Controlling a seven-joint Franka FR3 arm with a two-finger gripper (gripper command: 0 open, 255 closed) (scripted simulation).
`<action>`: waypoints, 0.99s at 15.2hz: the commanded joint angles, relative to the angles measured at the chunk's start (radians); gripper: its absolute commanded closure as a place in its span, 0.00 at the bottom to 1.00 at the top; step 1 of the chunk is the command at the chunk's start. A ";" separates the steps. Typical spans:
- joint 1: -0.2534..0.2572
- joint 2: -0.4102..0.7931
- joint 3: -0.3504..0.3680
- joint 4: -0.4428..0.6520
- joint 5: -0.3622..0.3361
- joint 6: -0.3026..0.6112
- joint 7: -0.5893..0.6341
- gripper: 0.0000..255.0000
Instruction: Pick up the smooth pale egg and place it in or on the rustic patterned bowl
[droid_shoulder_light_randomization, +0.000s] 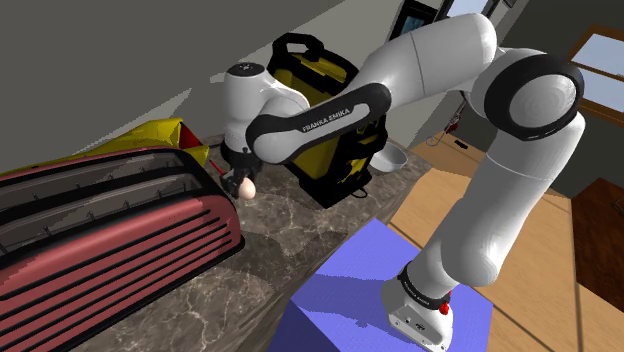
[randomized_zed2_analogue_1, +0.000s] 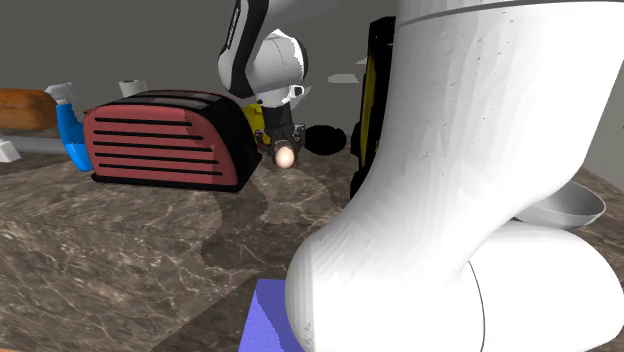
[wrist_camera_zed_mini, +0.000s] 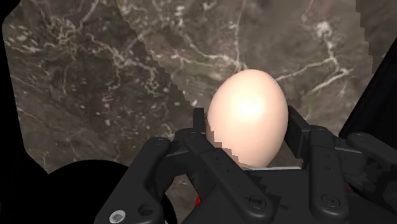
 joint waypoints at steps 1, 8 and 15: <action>-0.002 -0.013 0.001 0.011 0.009 -0.023 -0.010 1.00; -0.005 -0.060 0.006 0.053 0.037 -0.107 -0.035 1.00; -0.007 -0.098 0.008 0.106 0.058 -0.193 -0.057 1.00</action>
